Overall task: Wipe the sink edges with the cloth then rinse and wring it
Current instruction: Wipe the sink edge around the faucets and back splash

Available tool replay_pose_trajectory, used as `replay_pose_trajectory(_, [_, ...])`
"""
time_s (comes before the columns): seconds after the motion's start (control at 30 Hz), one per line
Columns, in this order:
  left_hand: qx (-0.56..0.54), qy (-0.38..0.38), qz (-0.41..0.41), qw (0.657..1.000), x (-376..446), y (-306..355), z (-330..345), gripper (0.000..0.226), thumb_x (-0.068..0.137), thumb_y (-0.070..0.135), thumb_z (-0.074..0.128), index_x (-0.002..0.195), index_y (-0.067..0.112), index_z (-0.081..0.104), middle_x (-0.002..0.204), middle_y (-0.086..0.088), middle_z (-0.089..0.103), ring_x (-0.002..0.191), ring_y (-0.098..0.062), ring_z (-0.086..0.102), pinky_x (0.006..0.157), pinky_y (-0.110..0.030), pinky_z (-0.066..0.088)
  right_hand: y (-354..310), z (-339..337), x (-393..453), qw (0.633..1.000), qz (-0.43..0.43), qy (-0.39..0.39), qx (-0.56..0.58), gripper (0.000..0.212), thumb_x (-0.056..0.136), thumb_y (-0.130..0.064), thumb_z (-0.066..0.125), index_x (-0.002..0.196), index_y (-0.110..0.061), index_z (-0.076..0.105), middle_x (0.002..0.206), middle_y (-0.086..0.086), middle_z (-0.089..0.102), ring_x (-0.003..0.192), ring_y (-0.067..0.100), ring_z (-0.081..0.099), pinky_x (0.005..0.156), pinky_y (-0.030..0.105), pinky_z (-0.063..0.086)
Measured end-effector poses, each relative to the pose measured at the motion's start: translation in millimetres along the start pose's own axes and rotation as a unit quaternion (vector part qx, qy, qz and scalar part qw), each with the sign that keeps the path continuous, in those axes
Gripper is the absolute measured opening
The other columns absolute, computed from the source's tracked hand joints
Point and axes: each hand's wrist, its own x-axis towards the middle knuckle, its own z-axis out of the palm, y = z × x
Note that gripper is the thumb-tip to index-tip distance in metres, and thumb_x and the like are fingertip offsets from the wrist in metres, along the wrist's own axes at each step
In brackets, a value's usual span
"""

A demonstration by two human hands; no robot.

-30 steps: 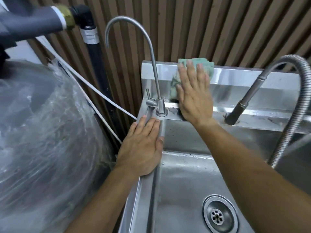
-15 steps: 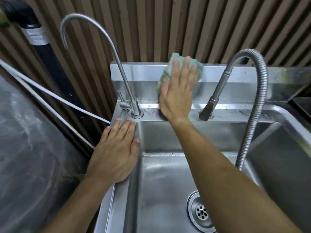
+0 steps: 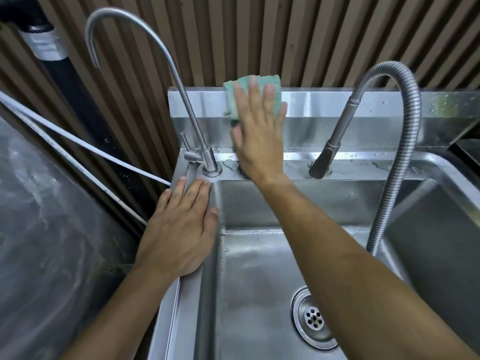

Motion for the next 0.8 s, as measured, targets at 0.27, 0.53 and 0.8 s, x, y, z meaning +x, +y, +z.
replay_pose_trajectory(0.27, [0.0, -0.015, -0.015, 1.0, 1, 2, -2, 0.072, 0.097, 0.048, 0.006, 0.163, 0.021, 0.017, 0.171, 0.008, 0.015, 0.159, -0.017, 0.002, 0.128, -0.037, 0.002, -24, -36, -45, 0.989, 0.067, -0.098, 0.083, 0.06, 0.097, -0.022, 0.033, 0.156, -0.008, 0.037, 0.167, 0.012, 0.029, 0.157, 0.033, 0.014, 0.128, 0.053, 0.01])
replay_pose_trajectory(0.53, [0.005, -0.014, -0.01, 1.0, 2, -1, 1, 0.071, 0.098, 0.046, 0.01, 0.162, 0.019, 0.023, 0.17, 0.006, 0.021, 0.158, -0.019, 0.006, 0.128, -0.041, 0.007, -8, -15, -66, 0.972, -0.014, -0.217, -0.094, 0.055, 0.11, -0.036, 0.025, 0.157, -0.012, 0.038, 0.165, 0.006, 0.035, 0.157, 0.03, 0.019, 0.128, 0.045, 0.005])
replay_pose_trajectory(0.8, [0.001, -0.02, -0.018, 1.0, 1, 0, -2, 0.069, 0.099, 0.045, 0.011, 0.163, 0.019, 0.02, 0.17, 0.005, 0.018, 0.159, -0.019, 0.004, 0.129, -0.041, 0.005, -17, -24, -63, 0.937, 0.268, -0.177, -0.136, 0.06, 0.107, -0.027, 0.028, 0.159, 0.003, 0.02, 0.169, 0.022, 0.016, 0.155, 0.043, 0.015, 0.126, 0.049, 0.013])
